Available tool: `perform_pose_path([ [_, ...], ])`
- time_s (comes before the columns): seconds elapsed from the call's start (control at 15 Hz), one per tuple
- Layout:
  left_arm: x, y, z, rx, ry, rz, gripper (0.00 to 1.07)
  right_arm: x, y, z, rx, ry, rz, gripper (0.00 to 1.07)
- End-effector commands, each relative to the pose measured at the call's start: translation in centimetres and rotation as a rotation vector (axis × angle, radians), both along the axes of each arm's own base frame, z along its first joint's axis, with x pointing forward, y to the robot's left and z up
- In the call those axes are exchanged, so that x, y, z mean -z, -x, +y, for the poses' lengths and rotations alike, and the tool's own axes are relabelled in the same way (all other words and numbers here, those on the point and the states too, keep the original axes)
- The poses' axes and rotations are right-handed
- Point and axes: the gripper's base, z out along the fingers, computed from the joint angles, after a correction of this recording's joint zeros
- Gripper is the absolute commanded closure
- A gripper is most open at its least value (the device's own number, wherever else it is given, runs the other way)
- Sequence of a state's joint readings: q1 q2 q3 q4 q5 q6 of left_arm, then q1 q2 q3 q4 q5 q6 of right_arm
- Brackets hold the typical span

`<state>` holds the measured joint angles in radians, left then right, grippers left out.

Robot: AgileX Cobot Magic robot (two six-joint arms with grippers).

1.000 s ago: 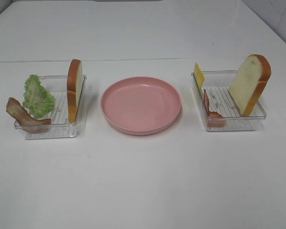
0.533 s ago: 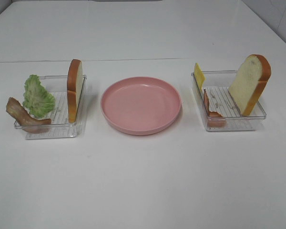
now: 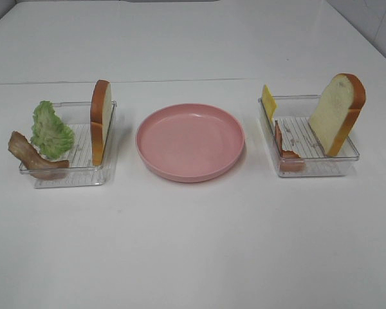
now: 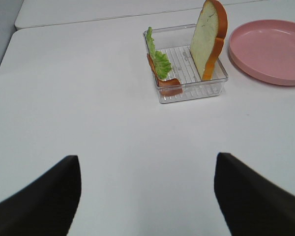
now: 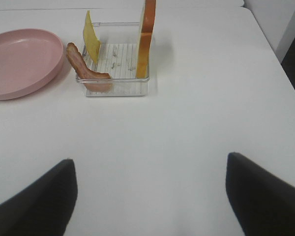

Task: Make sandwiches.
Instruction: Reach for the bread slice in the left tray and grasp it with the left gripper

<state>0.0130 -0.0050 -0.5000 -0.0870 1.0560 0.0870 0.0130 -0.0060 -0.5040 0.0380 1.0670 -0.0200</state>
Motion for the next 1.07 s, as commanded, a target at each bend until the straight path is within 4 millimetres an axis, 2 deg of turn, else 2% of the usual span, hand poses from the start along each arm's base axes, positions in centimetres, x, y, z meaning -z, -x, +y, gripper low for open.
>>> perform_pose_path([
  [0.07, 0.0, 0.3, 0.0, 0.002, 0.008, -0.029, 0.34, 0.0, 0.1, -0.1, 0.007, -0.005, -0.017, 0.29],
  [0.47, -0.1, 0.3, 0.0, 0.001, 0.011, -0.033, 0.34, 0.0, 0.1, -0.1, 0.007, -0.005, -0.017, 0.29],
  [0.67, -3.6, 0.6, -0.1, -0.009, 0.065, -0.216, 0.34, 0.0, 0.1, -0.1, 0.007, -0.005, -0.017, 0.29],
  [0.73, -3.9, 0.4, -0.1, -0.009, 0.068, -0.237, 0.34, 0.0, 0.1, -0.1, 0.007, -0.005, -0.017, 0.29],
  [0.87, -4.8, -1.1, 0.0, -0.017, 0.073, -0.268, 0.34, 0.0, 0.1, -0.1, 0.007, -0.005, -0.017, 0.29],
  [1.0, -5.1, -3.2, 0.0, -0.023, 0.073, -0.214, 0.34, 0.0, 0.1, -0.1, 0.007, -0.005, -0.017, 0.29],
  [1.07, -5.1, -4.9, 0.0, -0.026, 0.078, -0.165, 0.34, 0.0, 0.1, -0.1, 0.007, -0.005, -0.017, 0.29],
])
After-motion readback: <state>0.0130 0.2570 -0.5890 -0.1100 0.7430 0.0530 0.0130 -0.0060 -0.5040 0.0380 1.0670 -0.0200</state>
